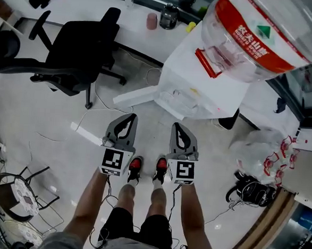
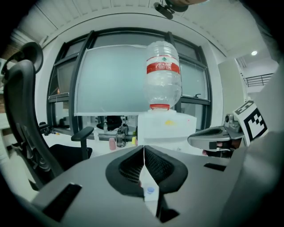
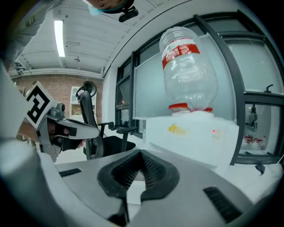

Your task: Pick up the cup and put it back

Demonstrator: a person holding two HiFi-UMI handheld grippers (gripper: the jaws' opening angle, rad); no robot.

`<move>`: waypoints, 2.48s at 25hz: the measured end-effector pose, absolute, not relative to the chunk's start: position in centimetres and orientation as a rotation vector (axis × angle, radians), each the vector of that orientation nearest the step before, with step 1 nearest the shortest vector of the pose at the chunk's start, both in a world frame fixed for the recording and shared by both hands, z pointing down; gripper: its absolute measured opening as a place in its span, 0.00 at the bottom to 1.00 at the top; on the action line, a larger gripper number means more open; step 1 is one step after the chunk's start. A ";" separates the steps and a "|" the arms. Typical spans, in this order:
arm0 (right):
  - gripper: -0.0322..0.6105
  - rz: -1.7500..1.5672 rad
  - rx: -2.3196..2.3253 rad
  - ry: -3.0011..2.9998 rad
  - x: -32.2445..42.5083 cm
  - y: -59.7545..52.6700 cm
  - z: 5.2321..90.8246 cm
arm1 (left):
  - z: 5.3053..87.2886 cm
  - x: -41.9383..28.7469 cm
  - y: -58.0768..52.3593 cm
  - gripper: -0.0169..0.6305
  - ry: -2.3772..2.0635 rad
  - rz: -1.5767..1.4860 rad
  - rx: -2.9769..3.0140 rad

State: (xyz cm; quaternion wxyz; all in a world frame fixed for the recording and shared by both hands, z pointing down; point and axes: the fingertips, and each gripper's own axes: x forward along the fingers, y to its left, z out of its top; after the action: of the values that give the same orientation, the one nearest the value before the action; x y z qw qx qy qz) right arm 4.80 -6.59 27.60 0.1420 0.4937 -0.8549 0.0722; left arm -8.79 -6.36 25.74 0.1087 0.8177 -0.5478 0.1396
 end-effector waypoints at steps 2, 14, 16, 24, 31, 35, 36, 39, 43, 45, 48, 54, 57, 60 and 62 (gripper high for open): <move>0.07 0.223 1.381 -2.480 4.4 -6.4 30.8 | 28.5 -8.8 -6.1 0.06 -1.622 0.430 2.384; 0.07 0.245 1.282 -2.471 4.8 -6.3 48.4 | 44.8 -8.3 -4.1 0.06 -1.647 0.443 2.319; 0.07 0.250 1.281 -2.461 5.0 -6.7 51.5 | 47.7 -8.2 -4.2 0.06 -1.645 0.452 2.320; 0.07 0.268 1.293 -2.415 5.8 -8.2 62.6 | 58.1 -7.5 -5.1 0.06 -1.622 0.460 2.311; 0.07 0.268 1.298 -2.388 6.4 -9.9 69.8 | 65.3 -6.8 -6.0 0.06 -1.607 0.457 2.311; 0.07 0.270 1.312 -2.372 6.7 -11.4 73.1 | 68.7 -6.6 -6.7 0.06 -1.603 0.464 2.317; 0.07 0.268 1.313 -2.369 6.8 -11.8 73.8 | 69.4 -6.5 -7.0 0.06 -1.601 0.464 2.317; 0.07 0.256 1.313 -2.360 7.1 -13.1 75.8 | 71.3 -6.1 -7.9 0.06 -1.595 0.458 2.322; 0.07 0.251 1.338 -2.344 7.4 -14.6 78.2 | 73.2 -6.1 -9.3 0.06 -1.593 0.461 2.338; 0.07 0.251 1.354 -2.335 7.5 -15.4 79.3 | 73.9 -6.2 -10.0 0.06 -1.597 0.461 2.343; 0.07 0.259 1.362 -2.324 7.8 -16.6 80.9 | 74.8 -6.3 -11.1 0.06 -1.604 0.454 2.351; 0.18 0.301 1.388 -2.297 8.8 -19.0 83.7 | 76.1 -6.1 -12.6 0.06 -1.617 0.445 2.359; 0.30 0.344 1.401 -2.284 9.2 -20.1 85.0 | 76.8 -6.1 -13.0 0.06 -1.620 0.444 2.358; 0.47 0.371 1.408 -2.267 9.4 -21.2 86.4 | 77.5 -6.2 -13.5 0.06 -1.627 0.440 2.351; 0.55 0.368 1.406 -2.257 9.5 -21.8 87.2 | 77.9 -6.4 -13.8 0.06 -1.635 0.435 2.344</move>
State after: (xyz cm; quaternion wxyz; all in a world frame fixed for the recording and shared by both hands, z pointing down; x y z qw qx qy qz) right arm 9.45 -21.84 87.18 0.2264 0.5102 -0.8189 0.1335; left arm -6.35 -13.77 77.90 0.1252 0.8045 -0.5612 0.1491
